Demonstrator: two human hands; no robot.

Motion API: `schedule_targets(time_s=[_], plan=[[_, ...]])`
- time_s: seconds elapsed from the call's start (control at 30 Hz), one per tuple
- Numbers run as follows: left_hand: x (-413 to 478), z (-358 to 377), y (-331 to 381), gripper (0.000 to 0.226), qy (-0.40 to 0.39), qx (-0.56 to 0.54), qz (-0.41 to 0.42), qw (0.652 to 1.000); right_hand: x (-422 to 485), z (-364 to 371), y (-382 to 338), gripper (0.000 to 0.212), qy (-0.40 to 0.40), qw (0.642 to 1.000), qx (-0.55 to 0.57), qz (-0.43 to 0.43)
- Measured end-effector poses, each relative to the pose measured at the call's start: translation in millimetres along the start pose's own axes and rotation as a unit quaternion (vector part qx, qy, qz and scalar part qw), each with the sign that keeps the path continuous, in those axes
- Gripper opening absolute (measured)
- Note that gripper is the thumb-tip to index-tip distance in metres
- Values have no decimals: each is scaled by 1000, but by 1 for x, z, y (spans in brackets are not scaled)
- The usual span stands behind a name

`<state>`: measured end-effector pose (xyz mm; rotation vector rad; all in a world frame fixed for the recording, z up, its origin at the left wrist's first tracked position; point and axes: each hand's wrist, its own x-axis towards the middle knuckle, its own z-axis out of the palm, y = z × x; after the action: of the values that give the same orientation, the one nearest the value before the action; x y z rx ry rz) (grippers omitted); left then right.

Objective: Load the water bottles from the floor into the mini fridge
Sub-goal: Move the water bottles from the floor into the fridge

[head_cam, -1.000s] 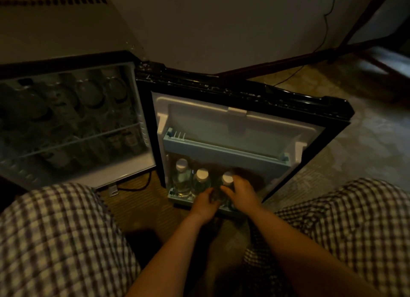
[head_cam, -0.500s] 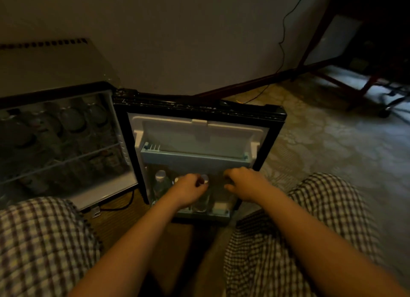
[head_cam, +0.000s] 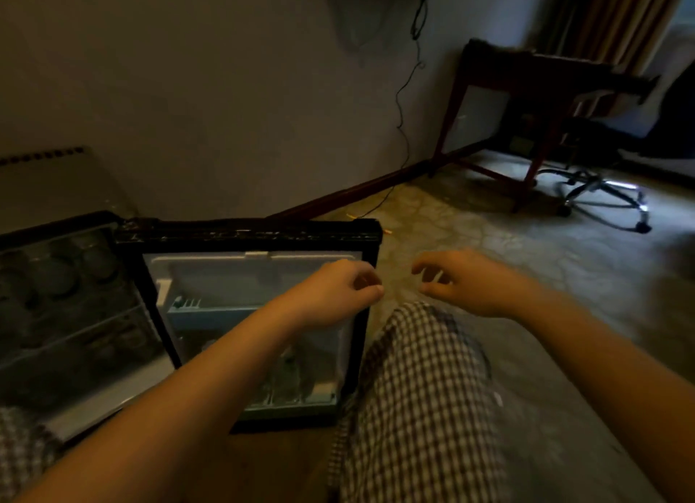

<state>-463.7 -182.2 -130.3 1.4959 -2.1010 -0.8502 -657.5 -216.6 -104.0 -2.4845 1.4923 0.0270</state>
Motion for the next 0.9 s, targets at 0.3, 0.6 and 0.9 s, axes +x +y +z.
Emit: schedule_targets(time_s=[0.3,0.6,0.9], plan=[[53,66,80,31,-58,1,65,996,-61,-3,96,30,40,994,66,82],[103,193,73,25,-160,42,-33,986,-86,86,199,31,-32,968,156,196],[120,269,13,26,-134,-18,-238,962,-62,183,240,33,-77,928,237,276]])
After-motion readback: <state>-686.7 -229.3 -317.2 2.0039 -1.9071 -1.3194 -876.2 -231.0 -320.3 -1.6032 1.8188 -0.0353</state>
